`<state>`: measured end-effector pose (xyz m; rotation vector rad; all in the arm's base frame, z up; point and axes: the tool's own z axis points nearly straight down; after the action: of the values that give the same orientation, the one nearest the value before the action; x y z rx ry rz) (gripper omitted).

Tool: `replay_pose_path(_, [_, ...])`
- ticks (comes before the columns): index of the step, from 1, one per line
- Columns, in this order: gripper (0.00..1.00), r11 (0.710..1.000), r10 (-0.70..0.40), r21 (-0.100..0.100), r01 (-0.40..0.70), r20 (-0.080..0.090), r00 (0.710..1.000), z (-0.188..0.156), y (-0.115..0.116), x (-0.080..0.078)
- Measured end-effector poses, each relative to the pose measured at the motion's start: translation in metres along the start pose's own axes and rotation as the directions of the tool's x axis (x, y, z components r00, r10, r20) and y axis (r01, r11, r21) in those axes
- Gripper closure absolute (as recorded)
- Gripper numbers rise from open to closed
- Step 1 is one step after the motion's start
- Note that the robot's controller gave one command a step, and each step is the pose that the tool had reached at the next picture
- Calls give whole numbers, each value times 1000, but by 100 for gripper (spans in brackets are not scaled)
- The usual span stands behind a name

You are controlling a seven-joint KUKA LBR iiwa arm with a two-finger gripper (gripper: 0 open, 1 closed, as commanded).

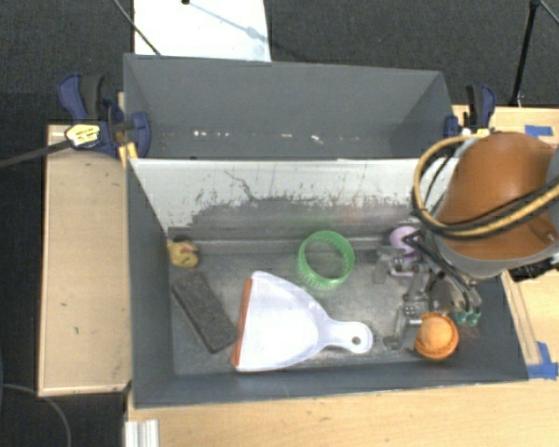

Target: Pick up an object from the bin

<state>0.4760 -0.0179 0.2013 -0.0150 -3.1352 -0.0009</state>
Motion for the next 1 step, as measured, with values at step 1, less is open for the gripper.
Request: replay_pose_path(1, [0, 1000, -1, 0, 1, 9, 1000, -4, 0, -2])
